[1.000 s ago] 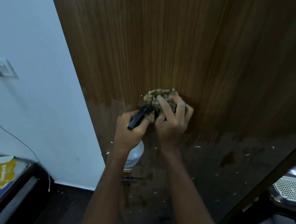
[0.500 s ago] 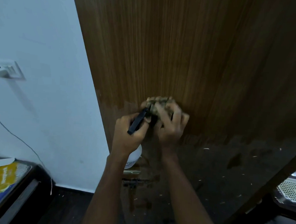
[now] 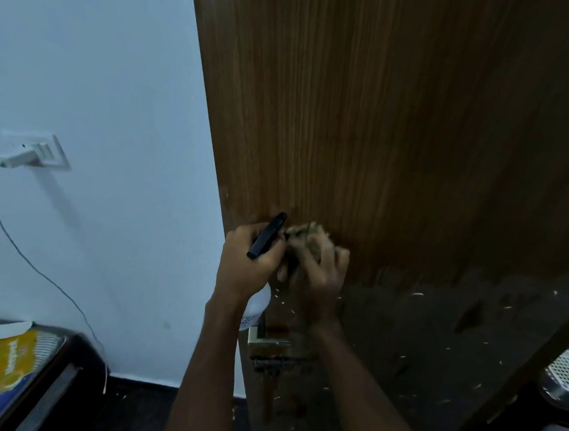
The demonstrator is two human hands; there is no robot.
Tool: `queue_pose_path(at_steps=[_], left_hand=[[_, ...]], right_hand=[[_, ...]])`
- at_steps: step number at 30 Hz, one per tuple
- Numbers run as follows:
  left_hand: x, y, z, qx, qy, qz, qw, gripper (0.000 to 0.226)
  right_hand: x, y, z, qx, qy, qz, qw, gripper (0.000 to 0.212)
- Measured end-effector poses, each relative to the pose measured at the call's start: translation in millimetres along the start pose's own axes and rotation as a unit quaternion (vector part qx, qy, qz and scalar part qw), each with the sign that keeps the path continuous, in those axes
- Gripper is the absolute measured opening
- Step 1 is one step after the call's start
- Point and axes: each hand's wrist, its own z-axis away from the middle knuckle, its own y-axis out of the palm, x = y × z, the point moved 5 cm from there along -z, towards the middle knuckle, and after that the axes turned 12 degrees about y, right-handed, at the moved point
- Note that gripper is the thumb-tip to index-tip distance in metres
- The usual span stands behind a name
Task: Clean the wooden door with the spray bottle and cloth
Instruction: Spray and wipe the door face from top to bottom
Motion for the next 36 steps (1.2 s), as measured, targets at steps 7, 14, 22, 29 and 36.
queue_pose_path(at_steps=[7, 14, 22, 29, 36], left_hand=[[11, -16, 11, -0.003, 0.008, 0.021, 1.0, 0.024], [22, -33, 14, 0.013, 0.014, 0.029, 0.999, 0.024], [31, -48, 19, 0.038, 0.023, 0.024, 0.999, 0.031], [53, -69, 27, 0.048, -0.017, -0.02, 0.999, 0.039], [57, -85, 36, 0.026, -0.07, -0.099, 0.992, 0.055]], right_hand=[[43, -3, -34, -0.02, 0.056, -0.012, 0.998, 0.026], [42, 23, 22, 0.003, 0.025, 0.015, 1.0, 0.025], [84, 12, -44, -0.049, 0.045, 0.041, 0.997, 0.038], [74, 22, 10, 0.007, 0.0, 0.073, 0.997, 0.035], [110, 12, -57, -0.054, 0.1, -0.029, 0.993, 0.044]])
